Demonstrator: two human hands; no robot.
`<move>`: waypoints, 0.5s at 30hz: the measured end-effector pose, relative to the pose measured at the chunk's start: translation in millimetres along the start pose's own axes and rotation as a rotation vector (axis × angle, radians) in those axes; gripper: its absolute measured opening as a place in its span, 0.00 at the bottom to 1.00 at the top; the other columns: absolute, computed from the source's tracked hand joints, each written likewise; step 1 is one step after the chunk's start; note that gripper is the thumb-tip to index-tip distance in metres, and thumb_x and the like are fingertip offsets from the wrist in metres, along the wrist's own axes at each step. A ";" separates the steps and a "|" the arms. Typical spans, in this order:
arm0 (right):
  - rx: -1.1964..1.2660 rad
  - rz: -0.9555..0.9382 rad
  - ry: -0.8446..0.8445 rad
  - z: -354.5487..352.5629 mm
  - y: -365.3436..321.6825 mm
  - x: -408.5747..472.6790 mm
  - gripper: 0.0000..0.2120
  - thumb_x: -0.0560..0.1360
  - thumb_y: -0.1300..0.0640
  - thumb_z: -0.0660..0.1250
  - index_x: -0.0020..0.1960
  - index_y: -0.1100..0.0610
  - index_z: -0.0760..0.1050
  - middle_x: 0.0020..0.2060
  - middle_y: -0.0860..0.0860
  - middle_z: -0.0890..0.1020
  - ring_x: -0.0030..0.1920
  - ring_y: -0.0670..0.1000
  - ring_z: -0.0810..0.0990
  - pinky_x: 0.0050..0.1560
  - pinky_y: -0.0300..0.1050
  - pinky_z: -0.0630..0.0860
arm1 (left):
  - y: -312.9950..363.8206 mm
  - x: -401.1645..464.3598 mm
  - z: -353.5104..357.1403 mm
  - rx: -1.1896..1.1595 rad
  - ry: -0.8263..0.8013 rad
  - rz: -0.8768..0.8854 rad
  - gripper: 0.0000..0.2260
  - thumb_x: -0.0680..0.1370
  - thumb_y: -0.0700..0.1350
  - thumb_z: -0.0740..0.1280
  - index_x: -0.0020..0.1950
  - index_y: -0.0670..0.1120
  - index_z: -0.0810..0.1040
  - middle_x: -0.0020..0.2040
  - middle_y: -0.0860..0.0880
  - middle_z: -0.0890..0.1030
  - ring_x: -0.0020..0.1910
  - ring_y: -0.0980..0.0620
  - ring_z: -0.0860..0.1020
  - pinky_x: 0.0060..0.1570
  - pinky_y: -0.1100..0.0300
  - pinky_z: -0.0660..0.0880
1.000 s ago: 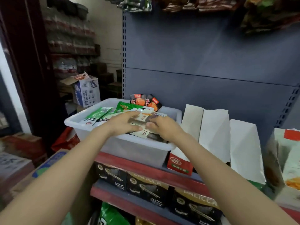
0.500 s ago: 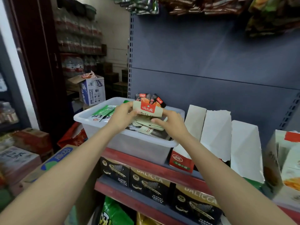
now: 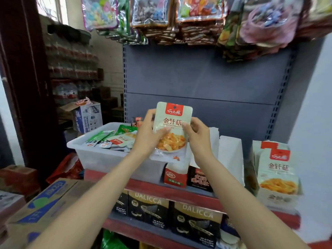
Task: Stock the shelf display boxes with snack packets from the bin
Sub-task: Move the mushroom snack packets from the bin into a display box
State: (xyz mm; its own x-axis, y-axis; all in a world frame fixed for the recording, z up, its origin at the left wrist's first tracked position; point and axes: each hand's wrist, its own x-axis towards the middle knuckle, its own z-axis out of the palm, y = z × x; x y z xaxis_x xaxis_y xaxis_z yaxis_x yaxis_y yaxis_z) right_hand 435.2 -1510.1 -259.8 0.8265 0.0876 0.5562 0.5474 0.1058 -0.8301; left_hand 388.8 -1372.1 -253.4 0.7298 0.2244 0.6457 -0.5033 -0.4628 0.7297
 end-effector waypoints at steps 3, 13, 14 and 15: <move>-0.071 0.009 0.039 -34.9 -8.5 -9.4 0.06 0.79 0.59 0.62 0.54 0.57 0.76 0.49 0.51 0.83 0.48 0.46 0.82 0.43 0.40 0.80 | 17.5 -9.5 26.5 -0.018 -0.069 -0.011 0.21 0.73 0.39 0.72 0.58 0.52 0.65 0.47 0.64 0.75 0.41 0.75 0.75 0.35 0.72 0.75; -0.378 -0.115 0.223 -190.4 -31.9 -44.6 0.04 0.78 0.60 0.63 0.50 0.55 0.76 0.43 0.47 0.83 0.44 0.44 0.81 0.42 0.39 0.79 | 69.8 -32.1 151.2 -0.121 -0.317 -0.009 0.15 0.73 0.40 0.72 0.51 0.50 0.67 0.47 0.56 0.80 0.44 0.60 0.80 0.40 0.62 0.79; -0.409 -0.120 0.239 -203.2 -33.9 -46.9 0.04 0.78 0.60 0.63 0.50 0.55 0.76 0.42 0.45 0.82 0.43 0.42 0.80 0.40 0.35 0.78 | 73.4 -33.6 164.9 -0.118 -0.329 -0.007 0.15 0.73 0.40 0.72 0.51 0.50 0.67 0.49 0.55 0.80 0.45 0.60 0.80 0.41 0.63 0.79; -0.444 -0.129 0.254 -214.9 -36.0 -48.5 0.04 0.78 0.60 0.63 0.49 0.54 0.75 0.41 0.42 0.81 0.42 0.39 0.79 0.38 0.31 0.76 | 77.3 -35.0 177.9 -0.112 -0.334 -0.006 0.15 0.73 0.40 0.72 0.52 0.48 0.67 0.51 0.54 0.80 0.46 0.59 0.80 0.43 0.62 0.79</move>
State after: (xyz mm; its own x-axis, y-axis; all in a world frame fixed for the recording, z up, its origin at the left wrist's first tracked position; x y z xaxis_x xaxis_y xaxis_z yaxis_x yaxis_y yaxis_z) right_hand 403.7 -1731.1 -265.4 0.7244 -0.1474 0.6735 0.6040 -0.3352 -0.7230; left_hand 406.7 -1568.3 -259.6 0.8345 -0.0745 0.5460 -0.5329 -0.3613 0.7652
